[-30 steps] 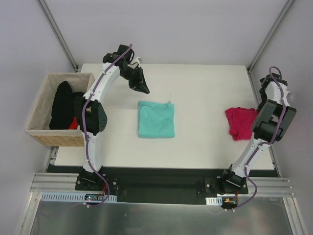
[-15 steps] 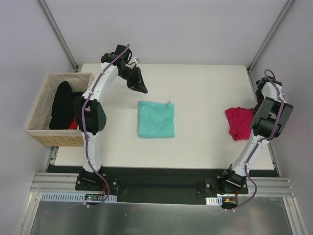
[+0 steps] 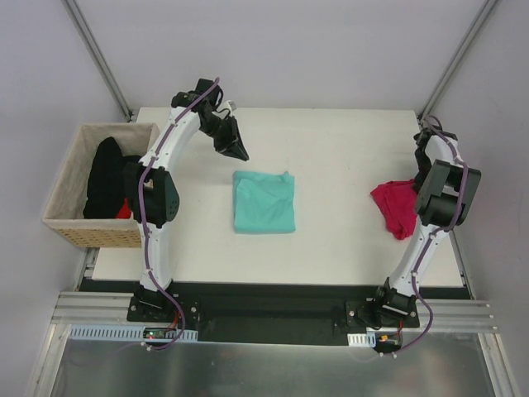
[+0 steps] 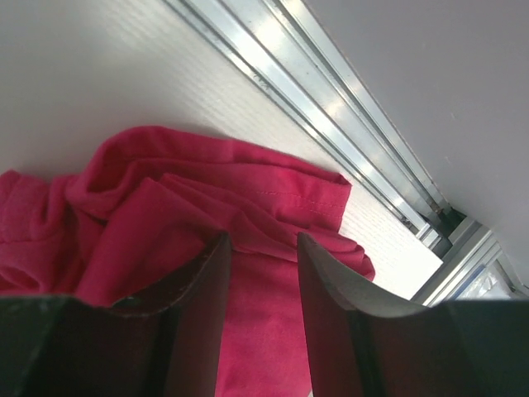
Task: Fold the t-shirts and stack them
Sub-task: Put the neatly folded tshirt into the corner of the board with both arms
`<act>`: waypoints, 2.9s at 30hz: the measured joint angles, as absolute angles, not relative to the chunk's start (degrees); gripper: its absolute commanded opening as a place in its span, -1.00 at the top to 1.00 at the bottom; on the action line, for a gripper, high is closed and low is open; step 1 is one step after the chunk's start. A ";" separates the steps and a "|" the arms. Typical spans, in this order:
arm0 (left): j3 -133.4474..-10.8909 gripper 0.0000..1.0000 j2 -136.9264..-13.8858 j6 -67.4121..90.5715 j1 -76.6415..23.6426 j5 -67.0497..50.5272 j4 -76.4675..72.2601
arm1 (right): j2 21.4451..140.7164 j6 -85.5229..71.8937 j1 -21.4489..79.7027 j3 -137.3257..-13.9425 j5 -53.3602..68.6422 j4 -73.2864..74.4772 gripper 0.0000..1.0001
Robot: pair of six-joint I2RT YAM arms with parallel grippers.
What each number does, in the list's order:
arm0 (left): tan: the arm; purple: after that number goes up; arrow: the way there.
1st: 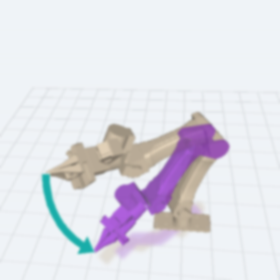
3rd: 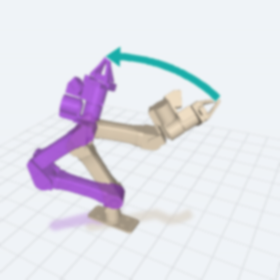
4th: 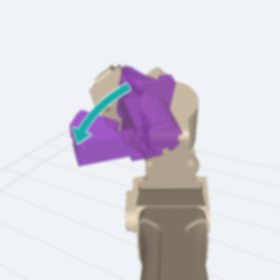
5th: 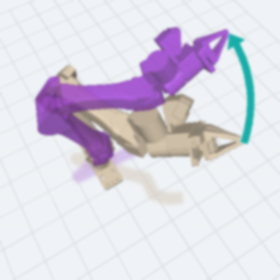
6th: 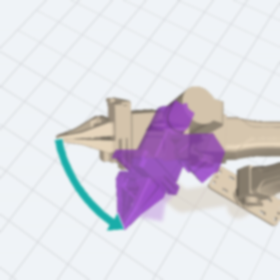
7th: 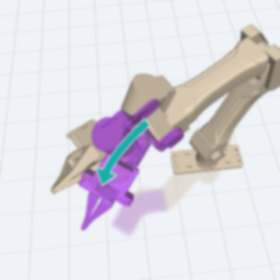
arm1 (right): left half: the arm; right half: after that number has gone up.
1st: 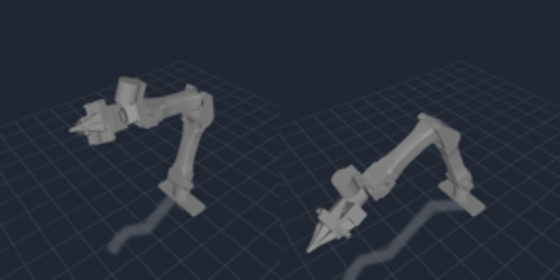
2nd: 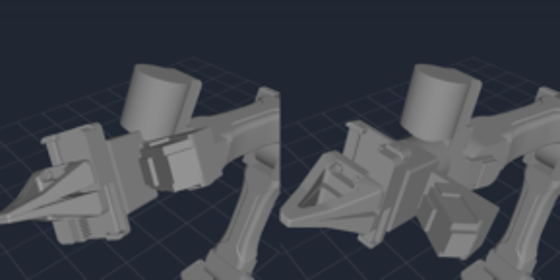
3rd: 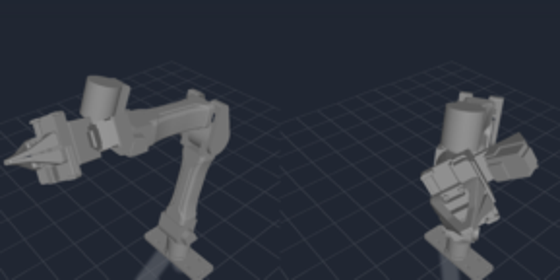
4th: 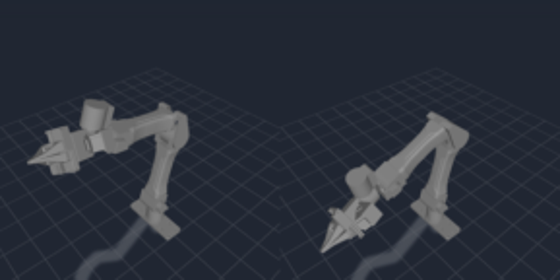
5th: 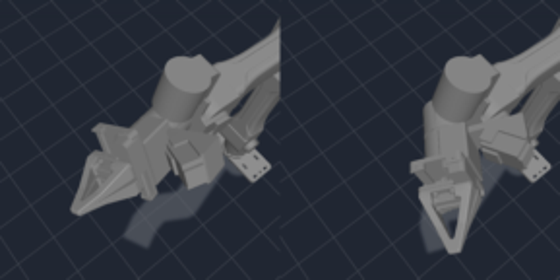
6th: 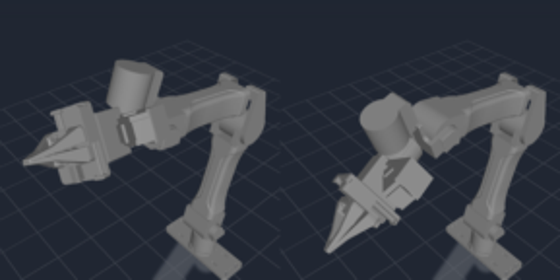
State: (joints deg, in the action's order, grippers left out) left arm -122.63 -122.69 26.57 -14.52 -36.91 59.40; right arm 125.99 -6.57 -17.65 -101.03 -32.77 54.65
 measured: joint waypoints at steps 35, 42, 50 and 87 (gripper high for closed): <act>-108.49 0.85 -112.53 26.33 -13.02 -30.81 58.76 | 127.81 -6.35 -10.92 -104.09 -34.09 57.06 0.11; -108.12 0.84 -111.02 26.30 -13.02 -30.81 58.72 | 127.79 -6.39 -15.29 -106.13 -34.89 57.67 0.17; -108.14 0.83 -111.02 26.22 -13.02 -30.96 58.72 | 127.68 -6.63 -17.58 -103.33 -35.81 57.74 0.98; -100.60 0.84 -102.13 25.04 -12.69 -30.76 58.54 | 119.26 -10.61 -6.79 -84.79 -37.17 58.57 0.98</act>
